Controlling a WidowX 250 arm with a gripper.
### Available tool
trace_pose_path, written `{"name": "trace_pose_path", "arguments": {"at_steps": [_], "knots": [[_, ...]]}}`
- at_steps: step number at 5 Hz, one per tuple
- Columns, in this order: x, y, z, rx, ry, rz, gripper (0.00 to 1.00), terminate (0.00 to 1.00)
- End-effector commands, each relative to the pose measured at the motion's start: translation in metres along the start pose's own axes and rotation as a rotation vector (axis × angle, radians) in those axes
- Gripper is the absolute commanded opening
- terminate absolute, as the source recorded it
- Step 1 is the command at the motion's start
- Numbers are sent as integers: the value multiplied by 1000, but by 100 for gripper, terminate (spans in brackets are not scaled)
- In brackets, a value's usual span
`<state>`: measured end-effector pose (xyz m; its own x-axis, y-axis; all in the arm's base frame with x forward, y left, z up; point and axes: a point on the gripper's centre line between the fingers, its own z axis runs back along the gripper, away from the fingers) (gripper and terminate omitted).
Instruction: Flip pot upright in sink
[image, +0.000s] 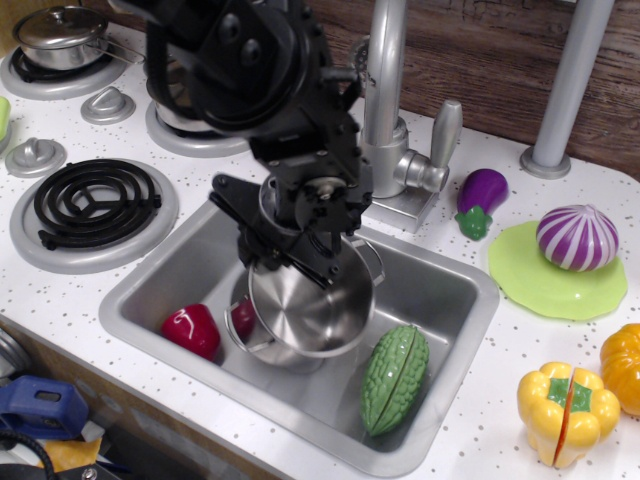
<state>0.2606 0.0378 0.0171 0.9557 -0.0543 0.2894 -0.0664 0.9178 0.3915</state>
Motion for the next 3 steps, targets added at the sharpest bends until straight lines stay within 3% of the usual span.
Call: {"name": "trace_pose_path", "arguments": {"at_steps": [1, 2, 3], "knots": [[9, 8, 7, -29, -51, 37, 100, 0], [9, 8, 7, -29, -51, 37, 100, 0], [9, 8, 7, -29, -51, 37, 100, 100]]}}
